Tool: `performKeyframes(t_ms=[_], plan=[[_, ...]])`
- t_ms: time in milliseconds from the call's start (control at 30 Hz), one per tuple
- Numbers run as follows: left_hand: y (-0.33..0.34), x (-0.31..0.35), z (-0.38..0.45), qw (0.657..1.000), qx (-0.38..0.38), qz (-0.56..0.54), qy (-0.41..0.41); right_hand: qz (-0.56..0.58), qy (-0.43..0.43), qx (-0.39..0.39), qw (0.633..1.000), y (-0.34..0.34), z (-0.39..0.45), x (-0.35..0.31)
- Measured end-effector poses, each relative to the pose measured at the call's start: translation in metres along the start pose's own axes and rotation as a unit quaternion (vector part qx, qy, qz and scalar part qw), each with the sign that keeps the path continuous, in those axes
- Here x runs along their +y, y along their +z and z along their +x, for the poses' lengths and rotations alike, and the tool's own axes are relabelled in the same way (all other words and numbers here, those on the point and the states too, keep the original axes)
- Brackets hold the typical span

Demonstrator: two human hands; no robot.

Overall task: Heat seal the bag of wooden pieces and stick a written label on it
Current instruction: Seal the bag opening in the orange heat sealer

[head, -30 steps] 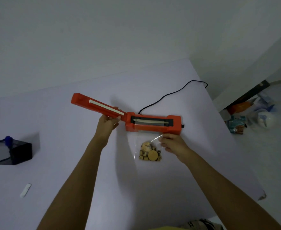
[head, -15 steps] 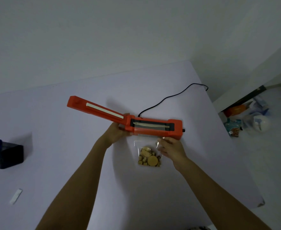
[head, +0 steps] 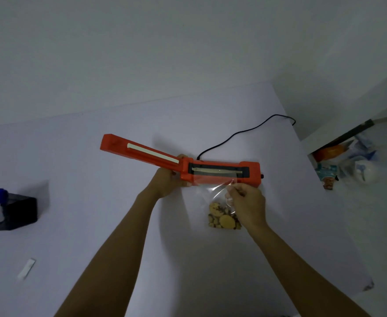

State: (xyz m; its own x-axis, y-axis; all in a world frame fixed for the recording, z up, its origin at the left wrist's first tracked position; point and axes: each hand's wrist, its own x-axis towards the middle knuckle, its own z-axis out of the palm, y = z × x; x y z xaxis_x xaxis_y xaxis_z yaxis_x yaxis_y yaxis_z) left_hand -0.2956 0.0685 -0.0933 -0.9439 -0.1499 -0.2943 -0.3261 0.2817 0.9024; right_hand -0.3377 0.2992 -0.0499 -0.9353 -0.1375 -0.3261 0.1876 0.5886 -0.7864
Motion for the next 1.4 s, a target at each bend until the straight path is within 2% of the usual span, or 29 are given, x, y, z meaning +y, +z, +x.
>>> performKeyframes(t_ms=[267,500,667,933,1033,1233,1300,1400], plan=[[0.004,-0.006,-0.001,0.999,0.033,0.012,0.014,-0.029,-0.049,0.003,0.998,-0.002,-0.012,-0.033],[0.004,-0.01,0.001,1.0,0.029,0.007,0.007,0.059,0.015,-0.038,0.997,-0.007,-0.017,-0.031],[0.003,-0.012,0.002,0.999,0.034,0.013,0.016,0.001,-0.042,-0.013,0.999,-0.017,-0.023,-0.035],[0.006,-0.011,0.0,0.999,0.033,0.008,0.011,-0.027,-0.072,-0.005,0.997,-0.03,-0.027,-0.03],[0.011,-0.006,-0.007,0.999,0.041,0.021,-0.017,-0.007,-0.078,-0.03,0.996,-0.035,-0.029,-0.029],[0.029,0.003,-0.056,0.983,0.075,0.065,-0.156,0.071,-0.059,-0.119,0.989,-0.044,-0.034,-0.035],[0.029,0.014,-0.078,0.987,0.032,0.005,-0.155,0.091,-0.051,-0.157,0.982,-0.045,-0.036,-0.038],[0.026,0.04,-0.111,0.987,-0.022,-0.12,-0.104,0.143,-0.042,-0.217,0.965,-0.043,-0.041,-0.045]])
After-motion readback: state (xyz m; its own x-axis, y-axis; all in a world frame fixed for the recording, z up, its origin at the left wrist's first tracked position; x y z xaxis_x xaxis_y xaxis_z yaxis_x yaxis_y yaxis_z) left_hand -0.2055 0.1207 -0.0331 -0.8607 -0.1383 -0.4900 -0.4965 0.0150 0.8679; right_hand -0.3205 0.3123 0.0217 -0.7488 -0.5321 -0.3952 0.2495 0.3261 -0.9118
